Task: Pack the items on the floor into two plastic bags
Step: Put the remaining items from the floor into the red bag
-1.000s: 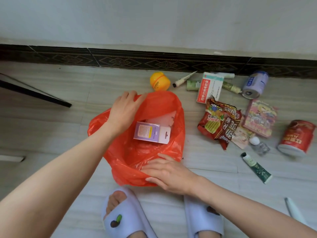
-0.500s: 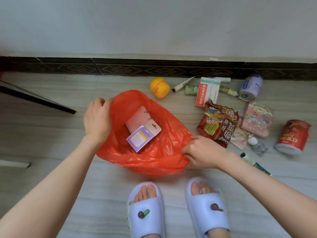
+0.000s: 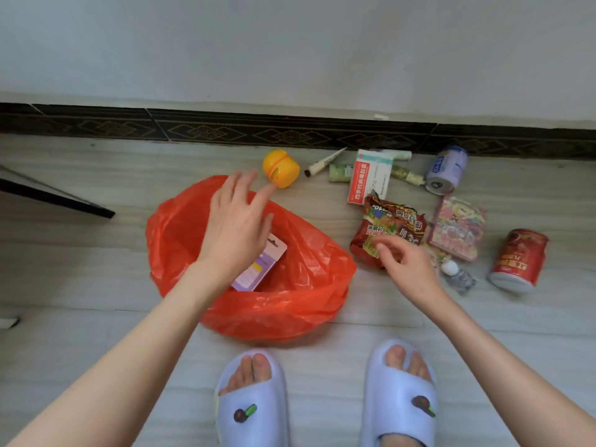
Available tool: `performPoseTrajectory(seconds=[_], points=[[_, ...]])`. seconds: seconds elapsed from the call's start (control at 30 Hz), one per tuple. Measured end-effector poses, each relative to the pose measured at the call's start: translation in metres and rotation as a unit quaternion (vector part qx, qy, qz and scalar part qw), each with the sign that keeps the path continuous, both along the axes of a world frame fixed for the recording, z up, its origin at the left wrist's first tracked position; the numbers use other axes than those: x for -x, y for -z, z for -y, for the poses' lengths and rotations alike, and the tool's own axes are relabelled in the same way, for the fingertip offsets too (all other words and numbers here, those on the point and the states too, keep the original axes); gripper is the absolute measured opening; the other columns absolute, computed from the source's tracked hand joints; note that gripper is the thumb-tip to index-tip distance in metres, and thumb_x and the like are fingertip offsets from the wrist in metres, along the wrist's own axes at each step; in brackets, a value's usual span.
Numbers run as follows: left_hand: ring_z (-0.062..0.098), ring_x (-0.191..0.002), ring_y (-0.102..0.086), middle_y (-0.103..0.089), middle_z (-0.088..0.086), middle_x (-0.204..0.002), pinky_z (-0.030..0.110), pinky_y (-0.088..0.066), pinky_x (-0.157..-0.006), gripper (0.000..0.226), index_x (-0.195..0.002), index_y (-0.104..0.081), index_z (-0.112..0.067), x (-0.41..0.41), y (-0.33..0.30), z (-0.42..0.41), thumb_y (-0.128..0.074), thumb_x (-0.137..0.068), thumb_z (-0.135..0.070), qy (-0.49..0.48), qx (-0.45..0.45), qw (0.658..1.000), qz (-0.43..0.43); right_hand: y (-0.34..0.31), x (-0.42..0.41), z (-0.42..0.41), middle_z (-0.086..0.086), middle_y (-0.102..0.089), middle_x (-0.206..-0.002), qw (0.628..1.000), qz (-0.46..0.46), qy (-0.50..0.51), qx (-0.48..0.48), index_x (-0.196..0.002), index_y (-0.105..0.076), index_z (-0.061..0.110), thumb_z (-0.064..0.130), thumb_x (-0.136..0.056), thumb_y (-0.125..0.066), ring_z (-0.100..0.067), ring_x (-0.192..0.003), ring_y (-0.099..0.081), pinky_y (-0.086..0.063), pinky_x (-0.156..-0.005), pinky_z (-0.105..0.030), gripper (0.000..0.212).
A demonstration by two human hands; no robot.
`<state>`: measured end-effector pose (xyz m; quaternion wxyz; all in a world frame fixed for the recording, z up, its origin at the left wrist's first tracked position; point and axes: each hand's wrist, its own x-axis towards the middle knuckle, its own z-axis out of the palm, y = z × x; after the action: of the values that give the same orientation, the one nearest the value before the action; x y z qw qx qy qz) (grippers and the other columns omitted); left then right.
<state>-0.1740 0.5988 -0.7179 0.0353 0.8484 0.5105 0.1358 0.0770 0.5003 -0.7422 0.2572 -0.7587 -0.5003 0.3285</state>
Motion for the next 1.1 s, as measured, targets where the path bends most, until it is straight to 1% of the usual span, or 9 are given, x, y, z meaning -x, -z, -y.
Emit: performPoseTrajectory(seconds=[0.07,0.2,0.47,0.53,0.6,0.7,0.8,0.97,1.1], points=[[0.040,-0.117,-0.044,-0.048,0.022,-0.129,0.047,-0.044,-0.085,0.044,-0.123,-0.052,-0.009,-0.031,0.007,-0.005,-0.050,-0.080,-0.020,0.059,0.033,0.997,0.030,0.009,-0.025,-0.003,-0.005,-0.067,-0.103,0.997,0.026,0.077,0.018,-0.109,-0.064,0.010,0.016,-0.089,-0.055,-0.022,-0.097,-0.062,-0.046,-0.086,-0.032,0.022],[0.040,-0.122,-0.040,-0.043,0.023,-0.134,0.050,-0.042,-0.093,0.052,-0.128,-0.048,-0.006,-0.069,0.042,-0.028,-0.064,-0.078,-0.011,0.056,0.107,0.992,0.025,0.039,-0.064,-0.011,-0.014,-0.058,-0.122,0.984,0.061,0.142,0.091,-0.123,-0.051,0.010,0.036,-0.085,-0.061,-0.031,-0.112,-0.054,-0.045,-0.095,-0.043,0.047],[0.043,-0.138,-0.009,-0.008,0.029,-0.149,0.048,-0.013,-0.111,0.089,-0.145,-0.017,-0.009,-0.072,0.080,-0.115,-0.071,-0.076,-0.025,-0.085,0.186,0.979,-0.015,0.054,-0.082,-0.070,-0.002,-0.017,-0.155,0.964,0.178,-0.151,0.125,-0.146,-0.018,0.021,0.054,-0.079,-0.059,-0.021,-0.143,-0.009,-0.008,-0.117,-0.041,0.085],[0.044,-0.138,-0.008,-0.006,0.030,-0.149,0.047,-0.011,-0.113,0.093,-0.146,-0.013,-0.010,-0.070,0.085,-0.128,-0.072,-0.076,-0.026,-0.108,0.234,0.966,-0.011,0.054,-0.087,-0.087,-0.002,-0.017,-0.155,0.947,0.181,-0.192,0.186,-0.147,-0.012,0.022,0.059,-0.076,-0.060,-0.020,-0.143,-0.010,-0.003,-0.118,-0.043,0.094],[0.045,-0.133,-0.021,-0.015,0.030,-0.145,0.048,-0.022,-0.110,0.088,-0.145,-0.018,-0.012,-0.068,0.093,-0.135,-0.072,-0.076,-0.022,-0.112,0.271,0.956,0.023,0.056,-0.088,-0.098,-0.006,-0.029,-0.150,0.937,0.190,-0.206,0.210,-0.146,-0.013,0.020,0.059,-0.073,-0.063,-0.024,-0.138,-0.026,-0.013,-0.116,-0.041,0.097],[0.043,-0.121,-0.037,-0.026,0.026,-0.136,0.041,-0.033,-0.103,0.075,-0.139,-0.030,-0.013,-0.066,0.097,-0.138,-0.071,-0.076,-0.015,-0.108,0.277,0.951,0.081,0.058,-0.083,-0.103,-0.006,-0.046,-0.133,0.945,0.193,-0.169,0.202,-0.138,-0.031,0.015,0.054,-0.070,-0.069,-0.024,-0.120,-0.045,-0.037,-0.095,-0.034,0.086],[0.042,-0.122,-0.035,-0.027,0.026,-0.137,0.039,-0.029,-0.103,0.071,-0.136,-0.033,-0.009,-0.069,0.098,-0.138,-0.069,-0.075,-0.008,-0.074,0.277,0.954,0.084,0.056,-0.077,-0.100,-0.003,-0.051,-0.117,0.951,0.174,-0.126,0.224,-0.124,-0.047,0.017,0.056,-0.068,-0.069,-0.020,-0.107,-0.052,-0.041,-0.077,-0.031,0.072],[0.042,-0.115,-0.039,-0.041,0.023,-0.127,0.046,-0.035,-0.096,0.074,-0.131,-0.038,-0.010,-0.067,0.092,-0.129,-0.072,-0.067,-0.026,-0.067,0.277,0.957,0.053,0.032,-0.063,-0.098,-0.007,-0.061,-0.115,0.950,0.198,-0.126,0.204,-0.118,-0.046,0.019,0.048,-0.081,-0.060,-0.027,-0.101,-0.059,-0.043,-0.072,-0.032,0.049],[0.039,-0.114,-0.041,-0.047,0.021,-0.122,0.044,-0.035,-0.095,0.078,-0.128,-0.042,-0.010,-0.058,0.065,-0.111,-0.063,-0.059,-0.039,-0.061,0.258,0.958,0.109,-0.007,-0.049,-0.100,-0.004,-0.064,-0.111,0.972,0.184,-0.098,0.105,-0.115,-0.049,0.020,0.038,-0.086,-0.057,-0.025,-0.095,-0.061,-0.046,-0.071,-0.033,0.035]])
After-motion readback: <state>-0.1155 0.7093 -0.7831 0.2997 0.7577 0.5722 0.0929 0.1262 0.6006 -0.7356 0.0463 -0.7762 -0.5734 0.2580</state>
